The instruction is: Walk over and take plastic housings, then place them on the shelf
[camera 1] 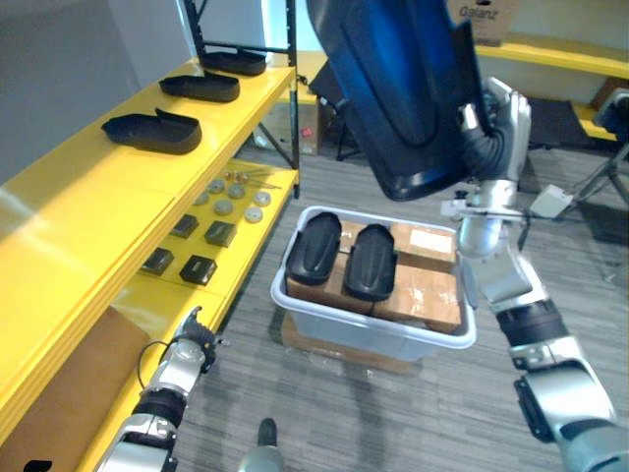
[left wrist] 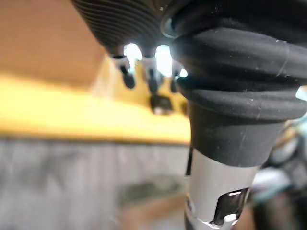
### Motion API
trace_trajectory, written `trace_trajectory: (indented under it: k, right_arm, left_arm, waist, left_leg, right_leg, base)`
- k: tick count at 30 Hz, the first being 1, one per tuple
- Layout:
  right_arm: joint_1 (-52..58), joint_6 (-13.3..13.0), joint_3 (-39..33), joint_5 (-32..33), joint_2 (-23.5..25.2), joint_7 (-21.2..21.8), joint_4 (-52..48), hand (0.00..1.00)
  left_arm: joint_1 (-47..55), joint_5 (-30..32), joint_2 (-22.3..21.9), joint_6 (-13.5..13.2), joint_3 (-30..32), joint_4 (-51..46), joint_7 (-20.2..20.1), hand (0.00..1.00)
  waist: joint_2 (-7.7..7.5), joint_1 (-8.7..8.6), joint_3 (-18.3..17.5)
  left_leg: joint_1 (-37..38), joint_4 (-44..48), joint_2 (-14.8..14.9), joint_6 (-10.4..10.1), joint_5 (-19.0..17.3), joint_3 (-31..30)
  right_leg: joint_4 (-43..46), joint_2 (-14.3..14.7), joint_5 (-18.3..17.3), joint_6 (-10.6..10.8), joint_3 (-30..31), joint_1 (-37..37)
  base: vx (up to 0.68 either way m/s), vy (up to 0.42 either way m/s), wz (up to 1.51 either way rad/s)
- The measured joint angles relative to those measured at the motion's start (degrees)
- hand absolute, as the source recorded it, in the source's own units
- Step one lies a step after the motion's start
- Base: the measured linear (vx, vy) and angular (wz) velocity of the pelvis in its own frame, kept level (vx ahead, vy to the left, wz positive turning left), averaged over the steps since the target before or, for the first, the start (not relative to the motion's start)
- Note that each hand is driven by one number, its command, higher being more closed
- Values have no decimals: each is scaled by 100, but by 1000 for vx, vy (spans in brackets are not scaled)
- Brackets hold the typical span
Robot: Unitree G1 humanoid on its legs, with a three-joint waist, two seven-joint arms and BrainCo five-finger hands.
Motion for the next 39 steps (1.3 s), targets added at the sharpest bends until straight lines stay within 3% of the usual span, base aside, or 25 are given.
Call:
trace_trajectory:
  k: [2, 4, 8, 12, 18, 23, 30, 39]
  right_arm:
    - [-2, -99, -1, -15, 34, 140, -1, 100]
    - [-3, -177, -3, -23, 149, 235, -3, 100]
    - [-16, -241, 0, -32, 450, 334, 1, 100]
    - [-99, -253, 47, -32, 647, 338, 119, 100]
    - [-130, -253, 340, -36, 844, 452, 396, 100]
    - [-100, -252, 655, -46, 1032, 517, 569, 100]
    - [115, -226, 907, -85, 1352, 590, 974, 100]
    - [275, 39, 1278, -247, 1512, 664, 1434, 100]
  left_arm:
    - [-45, -1711, -271, -395, 0, -108, -295, 0]
    - [-81, -2693, -492, -708, -51, -338, -576, 0]
    - [-463, -4100, -739, -1217, -93, -988, -1074, 0]
    - [-883, -5041, -738, -1332, -108, -1490, -1181, 0]
    - [-934, -5986, -795, -1448, -289, -1716, -1209, 0]
    - [-933, -6224, -942, -1674, -301, -2038, -1057, 0]
    - [-934, -6277, -944, -1762, -447, -2386, -997, 0]
    - [-934, -6449, -960, -1836, -720, -2537, -1021, 0]
  waist:
    - [1, 0, -3]
    - [-3, -1, -5]
    - [-5, 15, -6]
    - [-8, 8, -8]
    - [-10, -7, -12]
    - [-21, -9, -18]
    - [-116, 16, -76]
    - [-131, 9, -86]
  left_leg:
    - [-6, 0, 4, 0, 6, -2]
    - [-15, 0, -4, 26, 26, 1]
    - [-50, 1, -14, 11, 76, 0]
    - [-71, 2, -32, 23, 114, -5]
    - [-3, -1, -23, 20, 116, -16]
    - [-21, -2, -36, 29, 107, -23]
    - [-112, -1, -76, 33, 118, -160]
    - [-95, 0, -107, 34, 121, -200]
  right_leg:
    - [-35, 7, 21, -9, -2, 3]
    - [-54, 1, 44, 0, 0, 4]
    - [-139, 11, 160, 39, -9, 34]
    - [-164, 2, 209, 48, -21, 48]
    - [-212, 19, 218, 50, -32, 130]
    - [-241, 11, 208, 32, -40, 126]
    - [-274, 3, 209, 34, -167, 128]
    - [-298, -10, 243, 84, -254, 203]
  base:
    - [-74, 1, 1]
    - [0, 0, 0]
    - [0, 0, 0]
    - [9, -3, 0]
    - [-5, -3, 0]
    - [-23, -1, 0]
    - [-1, -6, 8]
    - [5, -6, 3]
